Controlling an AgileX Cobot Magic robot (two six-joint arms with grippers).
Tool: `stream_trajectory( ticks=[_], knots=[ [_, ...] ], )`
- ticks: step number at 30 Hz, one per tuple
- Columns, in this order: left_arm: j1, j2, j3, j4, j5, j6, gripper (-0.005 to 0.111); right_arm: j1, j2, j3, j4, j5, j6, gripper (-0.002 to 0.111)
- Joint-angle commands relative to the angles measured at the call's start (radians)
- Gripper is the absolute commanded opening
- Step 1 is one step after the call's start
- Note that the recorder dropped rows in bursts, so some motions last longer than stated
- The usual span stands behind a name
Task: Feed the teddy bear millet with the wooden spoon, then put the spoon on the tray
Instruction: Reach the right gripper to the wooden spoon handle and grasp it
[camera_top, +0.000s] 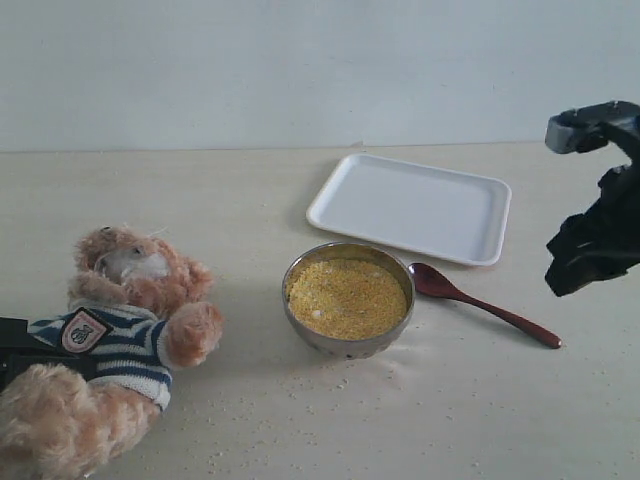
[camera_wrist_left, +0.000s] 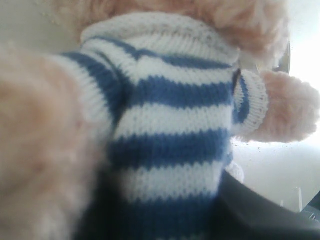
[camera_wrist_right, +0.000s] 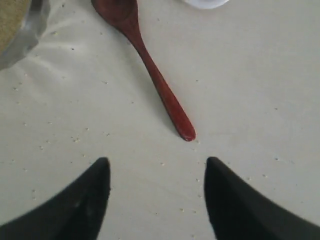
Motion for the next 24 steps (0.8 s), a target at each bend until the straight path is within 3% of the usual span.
stream_trajectory(
  ticks=[1, 5, 9, 18, 24],
  knots=[
    [0.003, -0.013, 0.005, -0.008, 0.015, 0.009, 0.005, 0.060, 0.076, -0.014, -0.013, -0.069, -0.159, 0.063],
    [0.003, -0.013, 0.005, -0.008, 0.015, 0.009, 0.005, 0.218, 0.130, -0.014, -0.265, -0.181, -0.153, 0.063],
    [0.003, -0.013, 0.005, -0.008, 0.015, 0.009, 0.005, 0.266, 0.203, -0.014, -0.511, -0.223, 0.008, 0.063],
    [0.003, -0.013, 0.005, -0.008, 0.015, 0.009, 0.005, 0.266, 0.398, -0.173, -0.454, -0.060, 0.006, 0.063],
    [0.003, -0.013, 0.005, -0.008, 0.015, 0.009, 0.005, 0.264, 0.426, -0.193, -0.403, -0.091, -0.023, 0.063]
  ],
)
